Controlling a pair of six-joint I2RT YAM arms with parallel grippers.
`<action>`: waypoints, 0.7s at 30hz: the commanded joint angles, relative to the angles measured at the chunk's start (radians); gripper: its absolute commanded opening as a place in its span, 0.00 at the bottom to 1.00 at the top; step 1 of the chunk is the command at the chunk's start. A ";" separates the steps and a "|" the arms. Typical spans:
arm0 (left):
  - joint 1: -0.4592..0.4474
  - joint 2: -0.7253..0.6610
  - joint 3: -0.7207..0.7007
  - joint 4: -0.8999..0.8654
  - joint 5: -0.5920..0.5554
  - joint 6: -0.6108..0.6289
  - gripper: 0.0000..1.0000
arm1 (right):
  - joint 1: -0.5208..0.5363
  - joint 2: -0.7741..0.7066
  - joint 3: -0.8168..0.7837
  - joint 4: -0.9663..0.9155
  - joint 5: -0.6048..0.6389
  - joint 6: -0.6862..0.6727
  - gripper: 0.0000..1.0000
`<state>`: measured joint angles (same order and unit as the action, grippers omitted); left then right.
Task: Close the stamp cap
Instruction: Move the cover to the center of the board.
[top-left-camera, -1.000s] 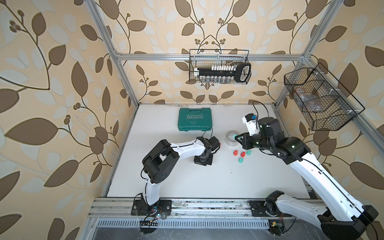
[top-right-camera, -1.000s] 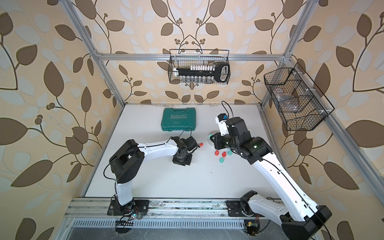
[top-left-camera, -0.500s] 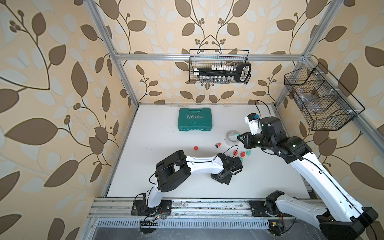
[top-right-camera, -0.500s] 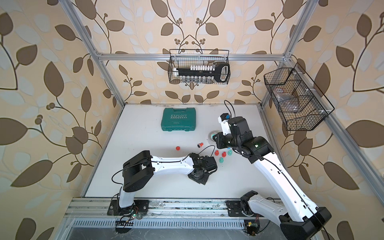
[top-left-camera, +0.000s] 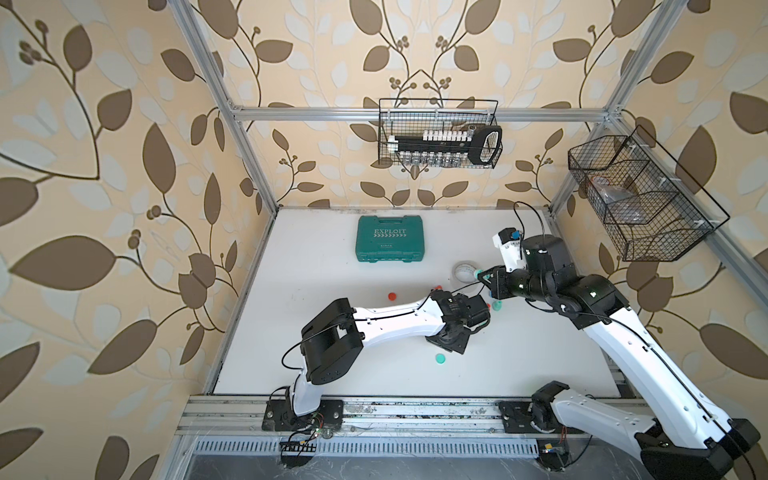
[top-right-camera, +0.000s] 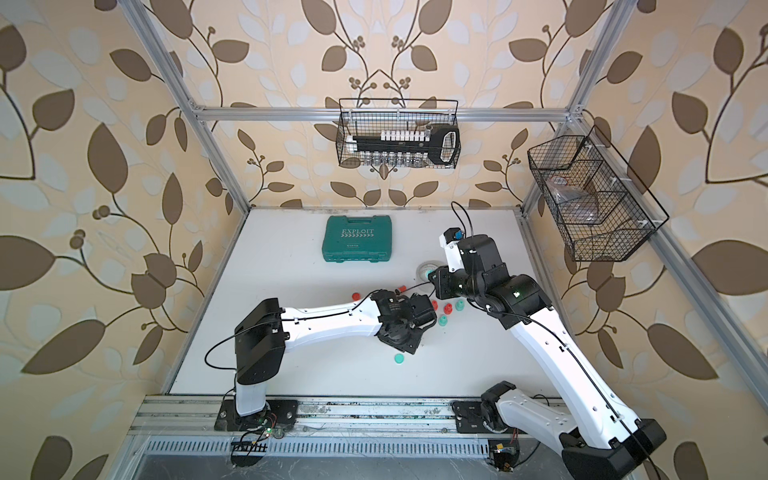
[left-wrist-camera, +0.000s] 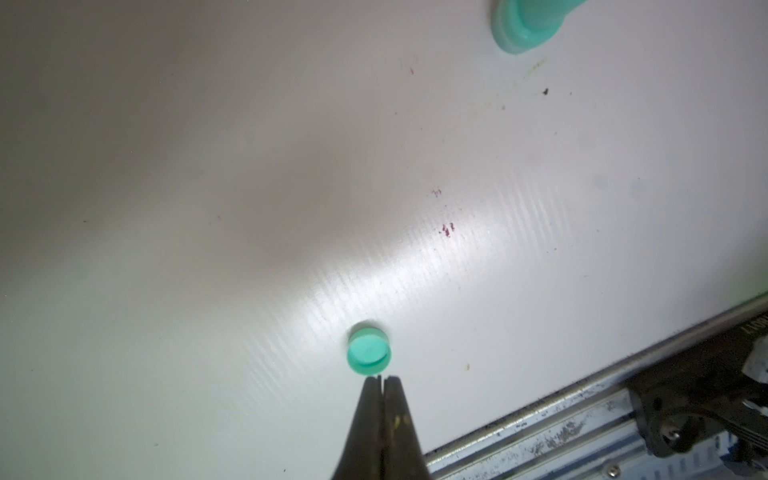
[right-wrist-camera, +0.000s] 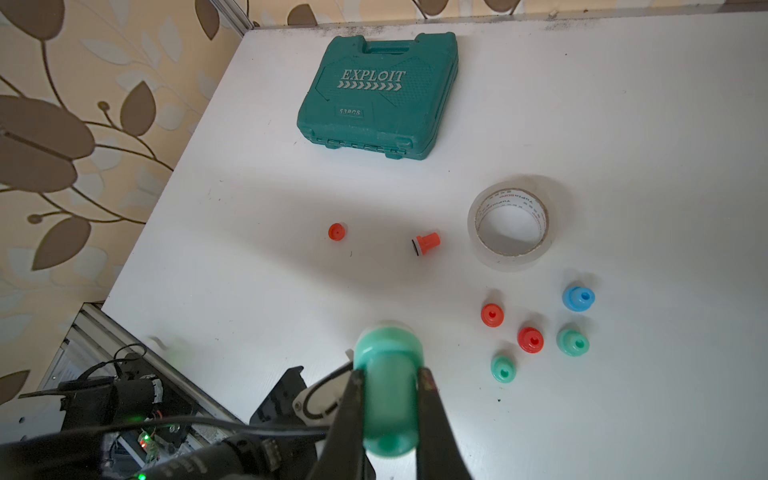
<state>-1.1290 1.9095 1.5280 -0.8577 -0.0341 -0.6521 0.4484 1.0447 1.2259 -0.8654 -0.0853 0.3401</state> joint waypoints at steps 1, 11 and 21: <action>0.077 -0.121 -0.068 0.005 0.009 0.027 0.01 | 0.000 -0.011 0.001 -0.054 0.011 0.041 0.00; 0.379 -0.304 -0.279 0.060 0.117 0.143 0.03 | 0.236 0.010 -0.126 -0.051 0.108 0.176 0.00; 0.710 -0.379 -0.360 0.059 0.197 0.294 0.05 | 0.484 0.184 -0.245 0.012 0.198 0.281 0.00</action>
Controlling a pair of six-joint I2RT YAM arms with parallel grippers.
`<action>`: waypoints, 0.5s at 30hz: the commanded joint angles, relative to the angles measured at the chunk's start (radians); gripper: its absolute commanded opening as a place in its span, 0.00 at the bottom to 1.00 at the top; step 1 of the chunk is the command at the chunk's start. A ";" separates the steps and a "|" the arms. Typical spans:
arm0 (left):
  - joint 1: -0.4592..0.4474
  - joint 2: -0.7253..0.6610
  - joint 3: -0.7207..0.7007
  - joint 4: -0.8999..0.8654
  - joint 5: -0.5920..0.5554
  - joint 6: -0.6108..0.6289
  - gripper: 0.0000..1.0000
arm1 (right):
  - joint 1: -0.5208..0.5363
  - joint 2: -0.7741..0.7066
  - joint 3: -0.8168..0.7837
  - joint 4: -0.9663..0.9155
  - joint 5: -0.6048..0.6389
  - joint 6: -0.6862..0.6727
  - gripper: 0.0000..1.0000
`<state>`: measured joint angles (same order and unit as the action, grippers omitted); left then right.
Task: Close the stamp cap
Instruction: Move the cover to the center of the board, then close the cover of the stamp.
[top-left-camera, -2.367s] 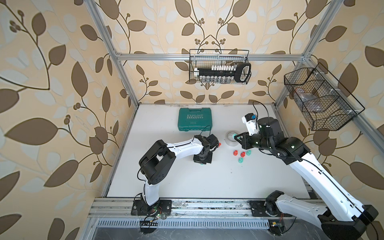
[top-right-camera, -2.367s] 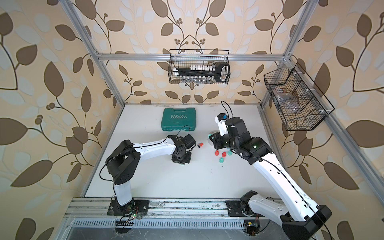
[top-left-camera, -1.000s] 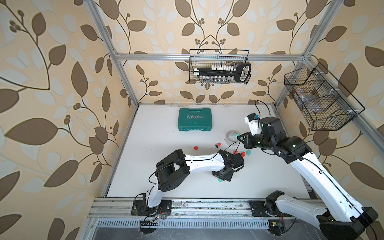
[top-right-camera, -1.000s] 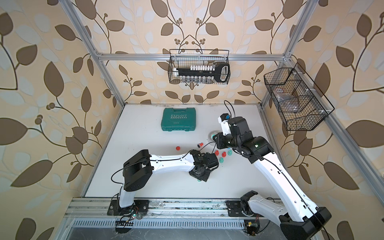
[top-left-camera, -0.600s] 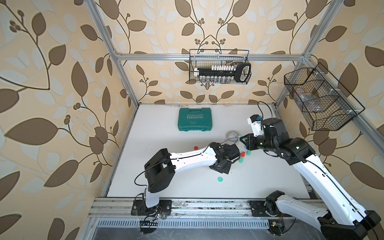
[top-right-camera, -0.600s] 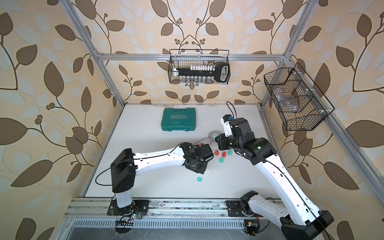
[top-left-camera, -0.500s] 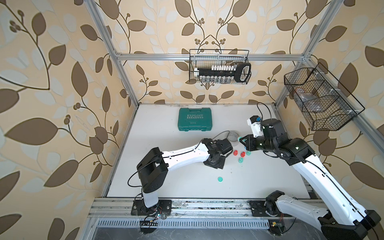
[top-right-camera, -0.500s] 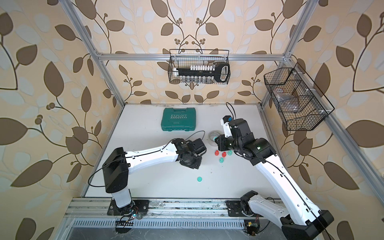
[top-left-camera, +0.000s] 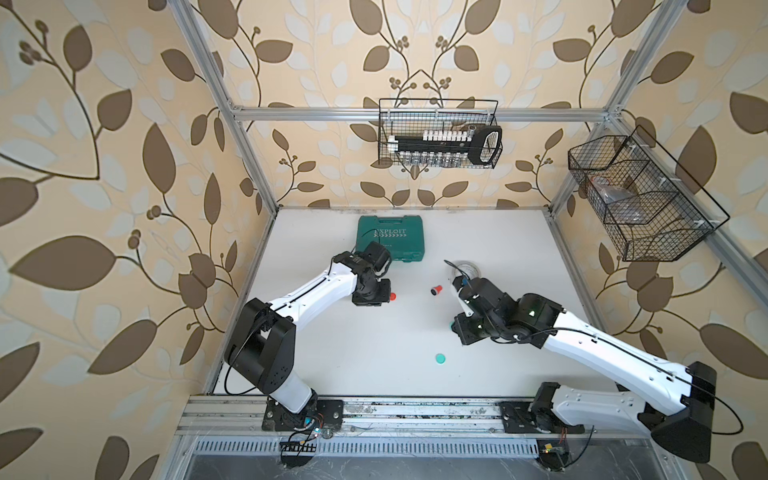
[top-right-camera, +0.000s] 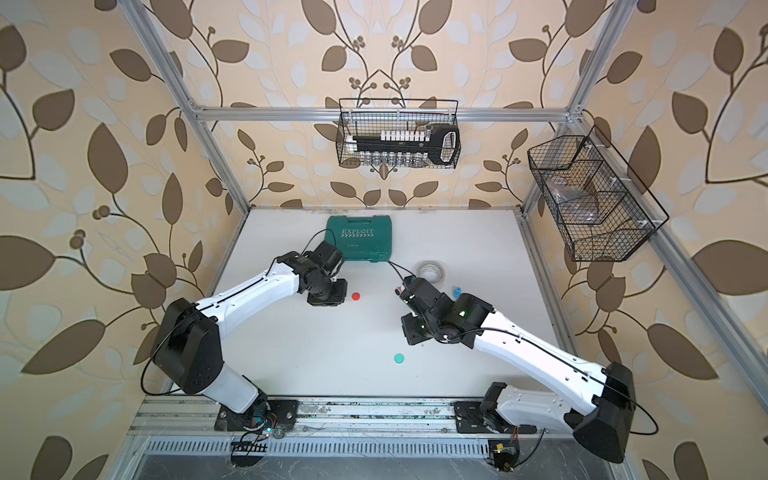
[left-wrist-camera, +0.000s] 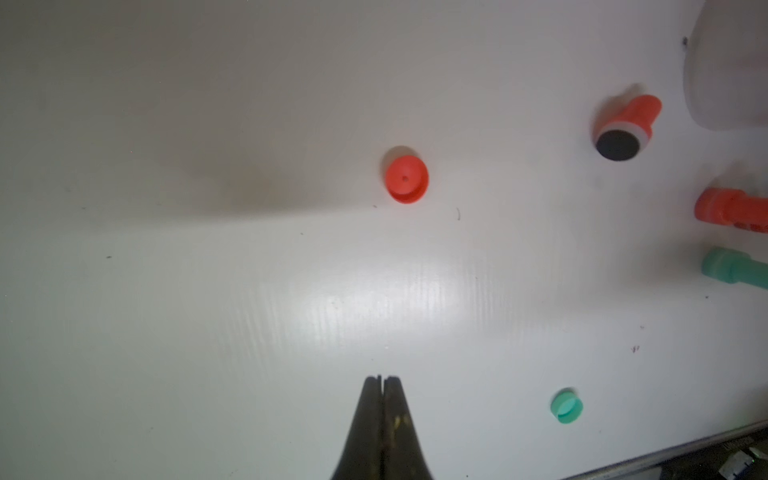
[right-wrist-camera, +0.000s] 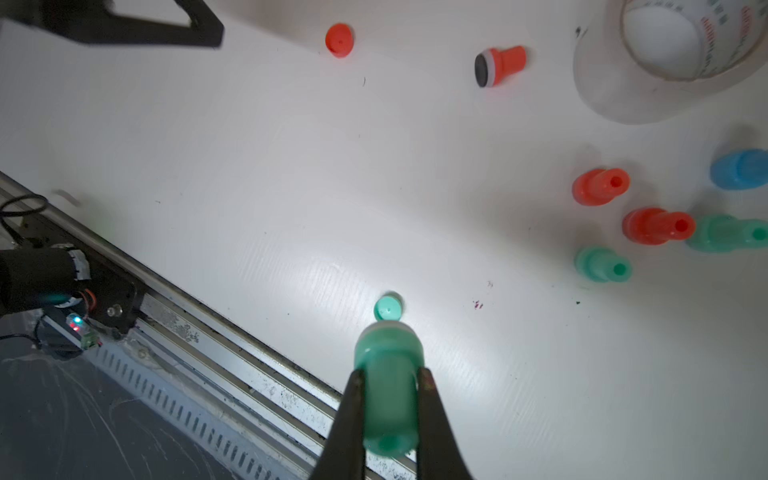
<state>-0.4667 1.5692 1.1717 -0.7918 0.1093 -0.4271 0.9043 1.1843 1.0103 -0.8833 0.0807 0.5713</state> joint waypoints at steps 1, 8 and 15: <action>0.057 -0.045 0.000 -0.007 0.057 0.074 0.06 | 0.036 0.067 -0.038 0.041 0.026 0.054 0.00; 0.127 -0.091 0.046 -0.075 -0.003 0.158 0.08 | 0.083 0.250 -0.060 0.128 -0.016 0.051 0.00; 0.135 -0.117 -0.033 -0.045 -0.034 0.142 0.12 | 0.107 0.371 -0.062 0.145 0.030 0.055 0.00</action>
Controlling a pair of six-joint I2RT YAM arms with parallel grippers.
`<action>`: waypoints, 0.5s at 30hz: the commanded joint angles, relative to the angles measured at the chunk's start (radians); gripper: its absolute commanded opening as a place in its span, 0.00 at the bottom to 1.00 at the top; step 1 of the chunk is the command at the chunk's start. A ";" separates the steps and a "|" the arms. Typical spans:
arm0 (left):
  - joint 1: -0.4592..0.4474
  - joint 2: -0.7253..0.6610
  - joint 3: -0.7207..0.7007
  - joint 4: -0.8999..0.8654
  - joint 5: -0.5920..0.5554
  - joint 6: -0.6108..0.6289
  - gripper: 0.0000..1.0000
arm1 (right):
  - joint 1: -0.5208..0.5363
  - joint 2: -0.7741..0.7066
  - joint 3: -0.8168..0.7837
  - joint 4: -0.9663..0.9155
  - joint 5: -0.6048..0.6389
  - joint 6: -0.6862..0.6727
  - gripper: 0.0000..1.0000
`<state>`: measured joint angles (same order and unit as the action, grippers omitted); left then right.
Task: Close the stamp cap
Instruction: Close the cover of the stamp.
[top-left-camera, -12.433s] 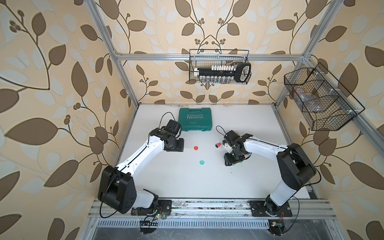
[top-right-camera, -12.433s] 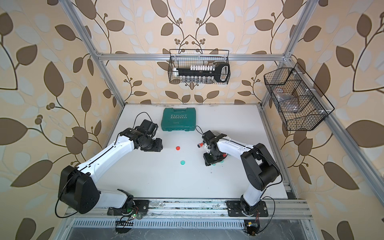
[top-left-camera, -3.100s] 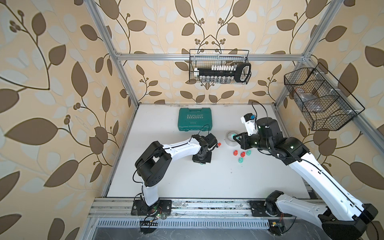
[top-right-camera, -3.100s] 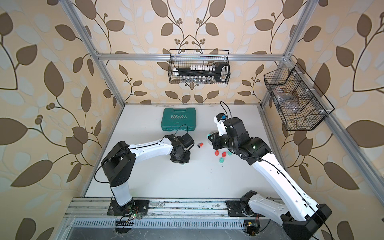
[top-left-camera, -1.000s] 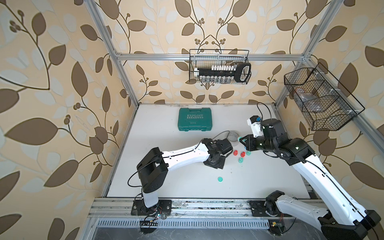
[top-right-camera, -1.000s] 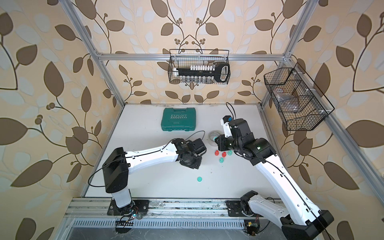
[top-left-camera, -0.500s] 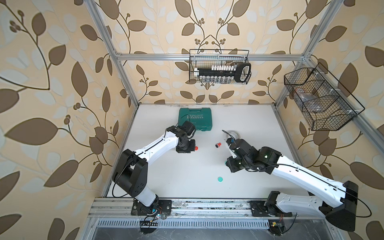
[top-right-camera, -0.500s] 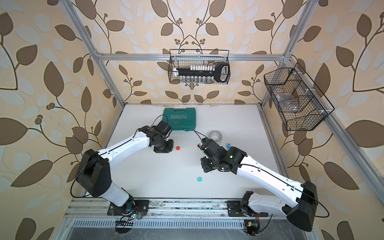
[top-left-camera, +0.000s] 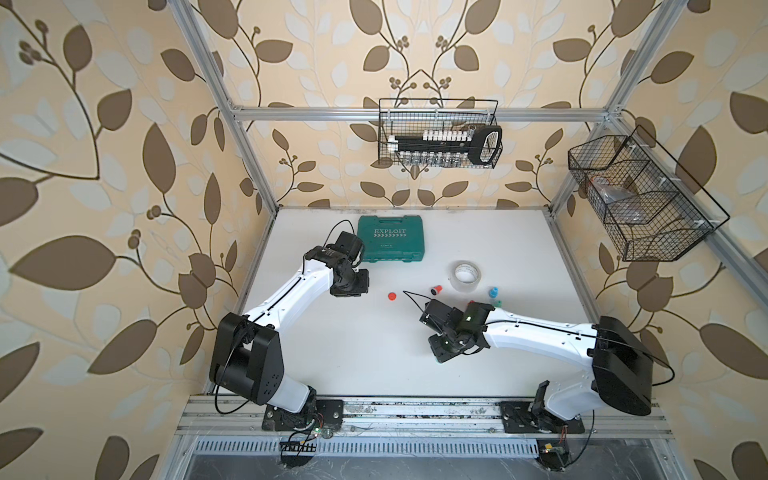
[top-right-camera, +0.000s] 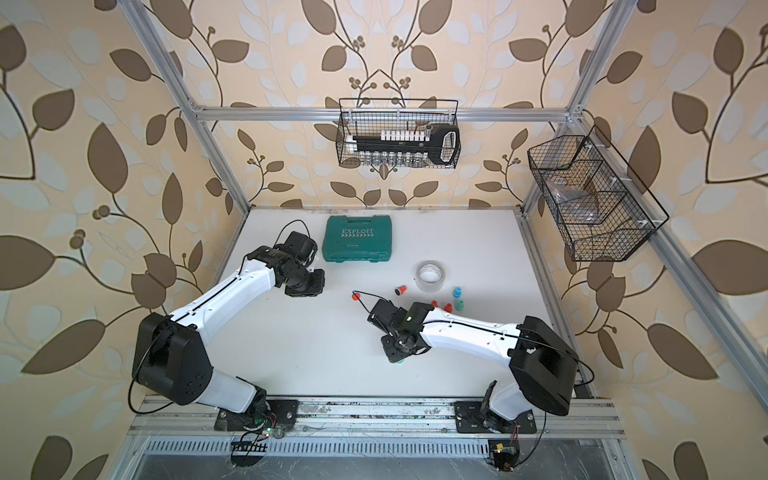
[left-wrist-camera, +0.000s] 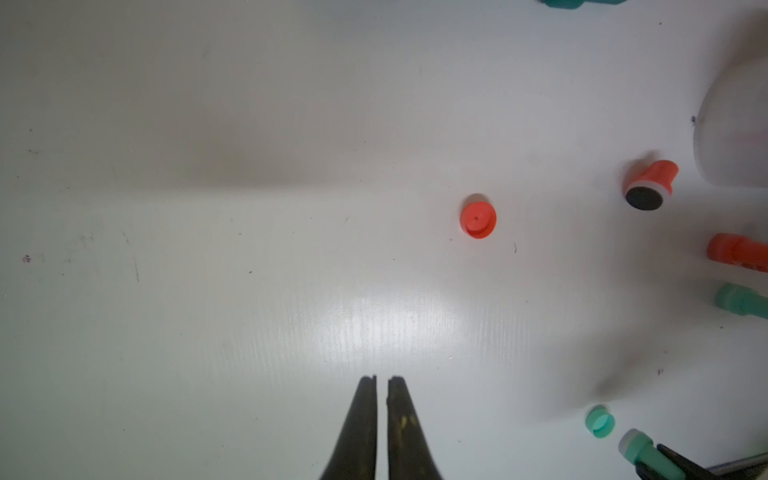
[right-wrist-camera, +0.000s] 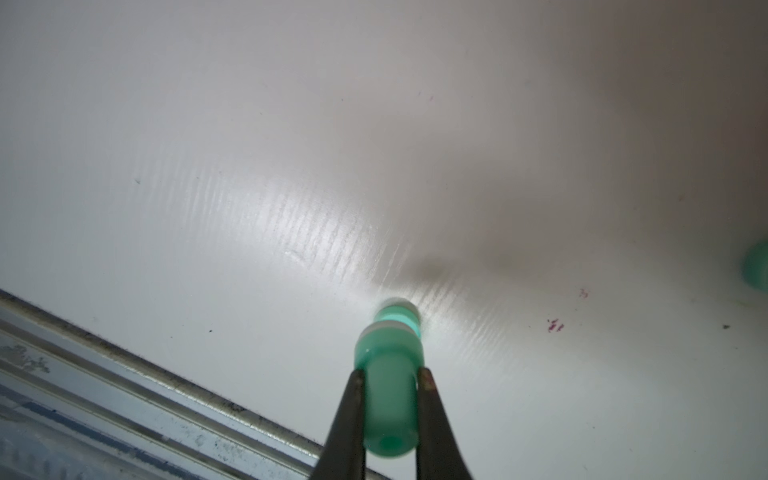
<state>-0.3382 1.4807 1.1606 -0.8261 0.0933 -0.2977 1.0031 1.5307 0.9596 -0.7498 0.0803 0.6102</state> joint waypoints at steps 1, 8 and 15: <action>0.007 -0.031 -0.025 -0.007 -0.023 0.007 0.12 | 0.010 0.033 -0.013 0.015 0.032 0.018 0.00; 0.007 -0.031 -0.023 -0.011 -0.049 0.013 0.13 | 0.033 0.071 -0.011 0.012 0.030 0.028 0.00; 0.007 -0.030 -0.025 -0.013 -0.045 0.016 0.13 | 0.039 0.063 -0.012 -0.018 0.051 0.041 0.00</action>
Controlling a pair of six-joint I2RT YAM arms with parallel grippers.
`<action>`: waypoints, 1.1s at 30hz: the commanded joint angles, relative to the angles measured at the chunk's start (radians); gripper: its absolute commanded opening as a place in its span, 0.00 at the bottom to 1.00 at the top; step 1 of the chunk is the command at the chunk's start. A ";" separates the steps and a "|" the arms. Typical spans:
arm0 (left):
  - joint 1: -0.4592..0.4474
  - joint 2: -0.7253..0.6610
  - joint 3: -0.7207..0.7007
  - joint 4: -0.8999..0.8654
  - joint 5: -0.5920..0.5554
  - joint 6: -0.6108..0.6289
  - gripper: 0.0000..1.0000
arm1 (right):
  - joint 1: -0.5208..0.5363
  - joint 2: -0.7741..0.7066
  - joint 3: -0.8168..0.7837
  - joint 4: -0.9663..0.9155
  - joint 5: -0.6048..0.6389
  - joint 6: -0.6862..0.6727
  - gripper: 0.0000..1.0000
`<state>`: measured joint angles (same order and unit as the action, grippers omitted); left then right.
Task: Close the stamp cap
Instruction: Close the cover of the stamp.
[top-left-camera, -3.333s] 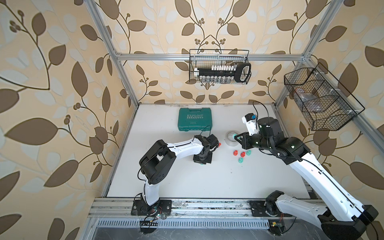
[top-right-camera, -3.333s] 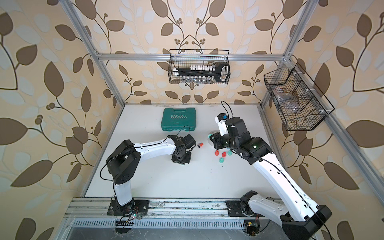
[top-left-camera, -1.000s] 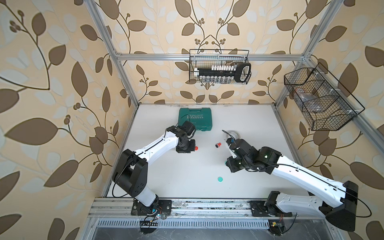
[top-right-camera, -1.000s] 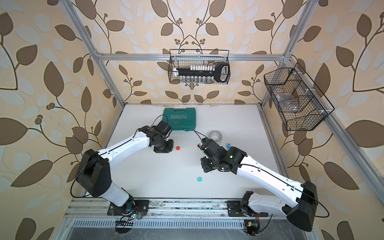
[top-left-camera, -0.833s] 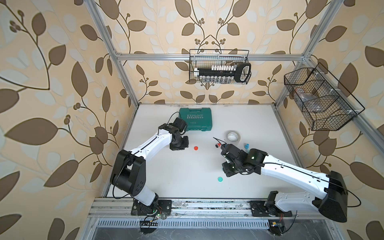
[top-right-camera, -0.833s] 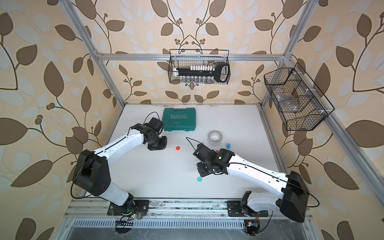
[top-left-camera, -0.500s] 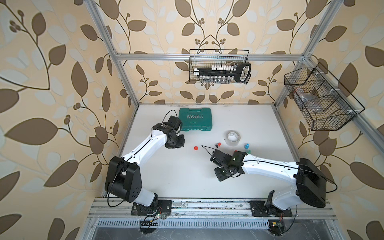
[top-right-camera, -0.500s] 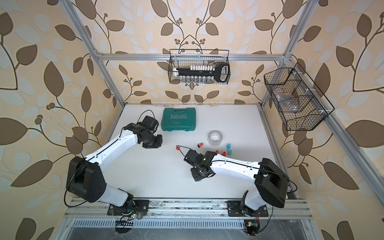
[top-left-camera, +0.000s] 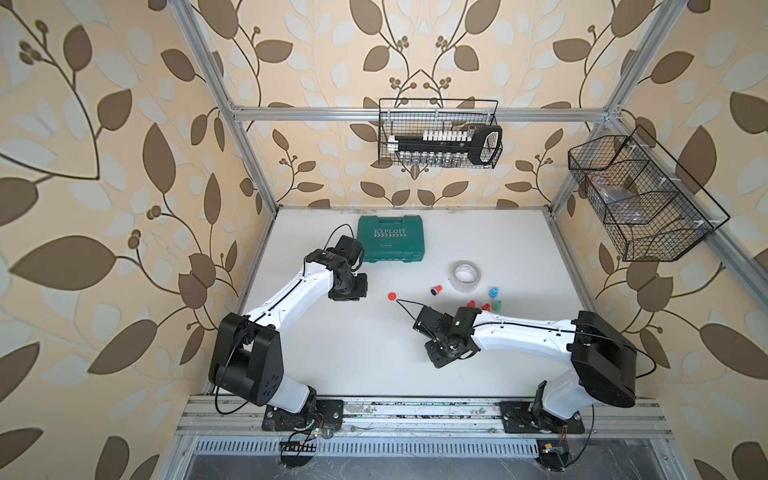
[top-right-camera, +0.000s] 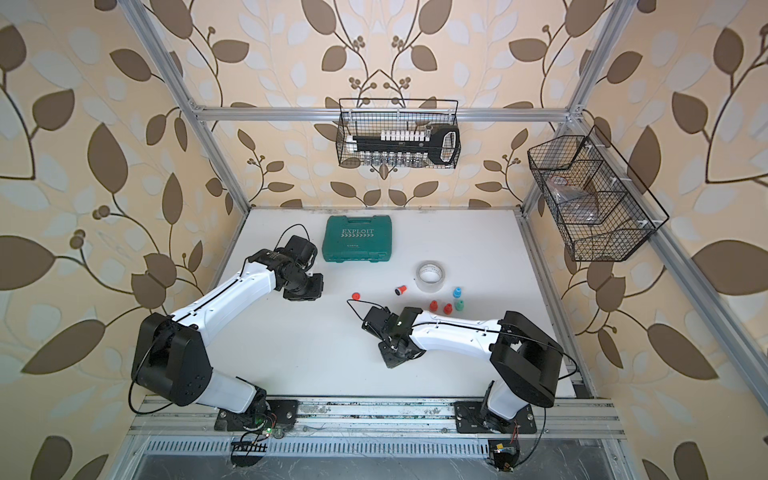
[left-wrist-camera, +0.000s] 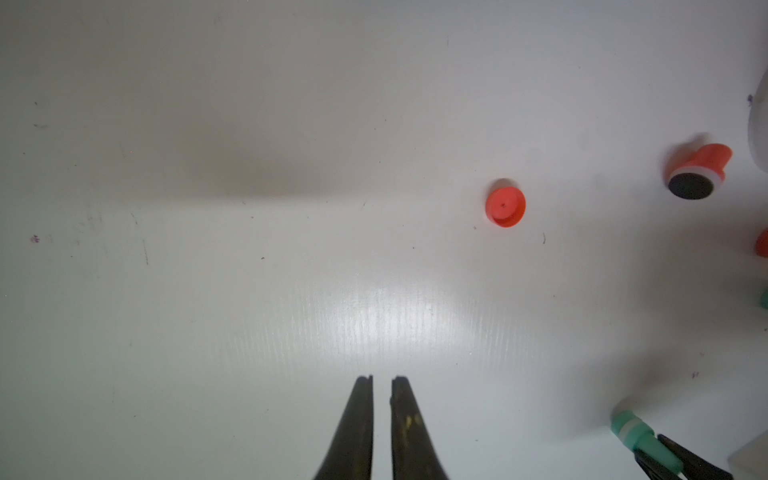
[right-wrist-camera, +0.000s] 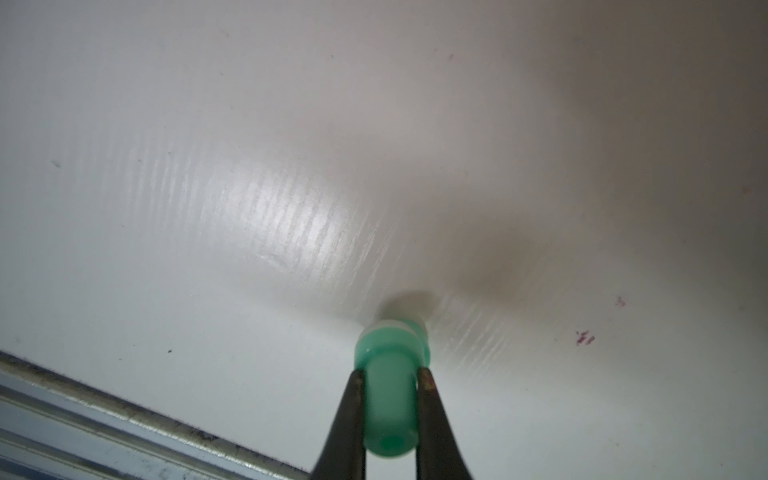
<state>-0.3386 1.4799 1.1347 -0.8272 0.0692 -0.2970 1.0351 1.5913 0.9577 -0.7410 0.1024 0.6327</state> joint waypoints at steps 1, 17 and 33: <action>0.007 -0.028 0.002 -0.013 -0.019 0.016 0.13 | 0.008 0.002 -0.010 -0.030 0.031 0.019 0.00; 0.007 -0.021 0.000 -0.017 -0.019 0.018 0.13 | 0.012 0.015 -0.020 -0.026 0.010 0.008 0.00; 0.007 -0.018 0.000 -0.019 -0.019 0.017 0.13 | 0.018 0.027 -0.013 -0.042 0.007 0.008 0.00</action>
<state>-0.3386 1.4799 1.1347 -0.8276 0.0692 -0.2939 1.0435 1.6032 0.9550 -0.7593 0.1123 0.6361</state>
